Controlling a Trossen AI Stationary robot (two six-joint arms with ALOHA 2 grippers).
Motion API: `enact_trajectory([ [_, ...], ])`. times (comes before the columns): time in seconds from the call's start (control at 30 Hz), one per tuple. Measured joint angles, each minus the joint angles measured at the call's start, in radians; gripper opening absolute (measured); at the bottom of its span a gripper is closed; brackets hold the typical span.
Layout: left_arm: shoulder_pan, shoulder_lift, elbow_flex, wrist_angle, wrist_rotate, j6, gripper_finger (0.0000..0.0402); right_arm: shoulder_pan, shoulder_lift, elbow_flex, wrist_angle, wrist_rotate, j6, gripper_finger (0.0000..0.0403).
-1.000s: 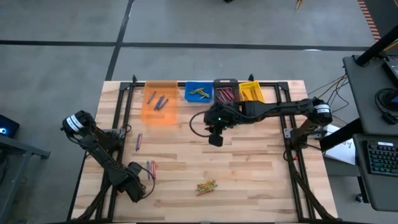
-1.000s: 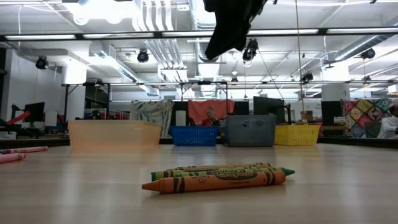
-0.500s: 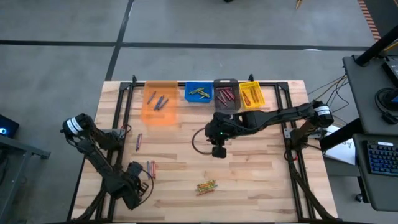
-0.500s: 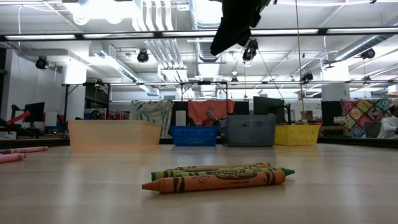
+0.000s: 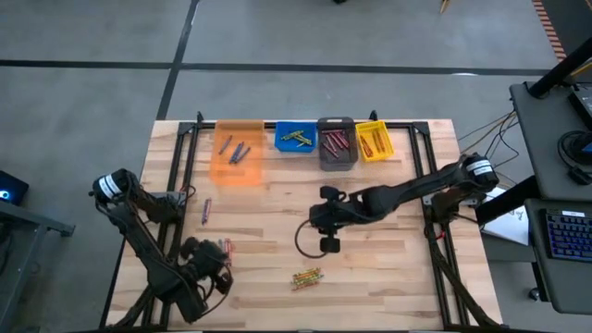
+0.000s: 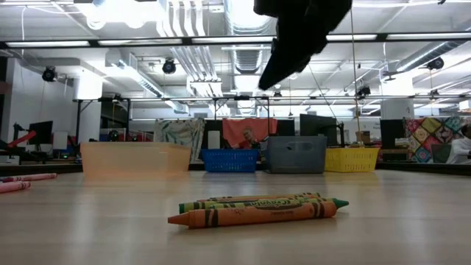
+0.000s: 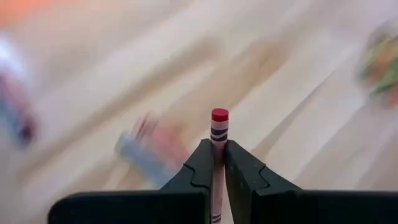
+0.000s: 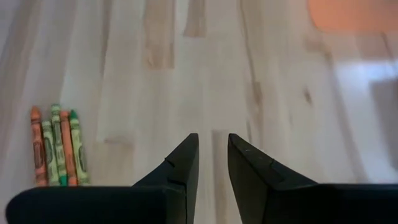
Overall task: Sort crayons
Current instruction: Put the red crayon into the black bin
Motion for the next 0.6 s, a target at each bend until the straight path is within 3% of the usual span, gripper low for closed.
enact_trajectory([
  [0.13,0.032,-0.003,0.045,0.001,-0.221,0.140,0.0000,0.010,0.000,-0.141,0.259,-0.008,-0.048,0.0074],
  [0.27,0.082,-0.010,0.112,0.004,-0.358,0.334,0.0000,0.011,0.000,-0.280,0.553,-0.035,-0.077,0.0080],
  [0.43,0.214,-0.040,0.212,0.032,-0.438,0.750,0.0000,0.011,0.000,-0.401,0.901,-0.036,-0.097,0.0095],
  [0.6,0.328,-0.053,0.287,0.153,-0.437,1.181,0.0000,0.010,0.000,-0.422,1.023,-0.036,-0.116,0.0119],
])
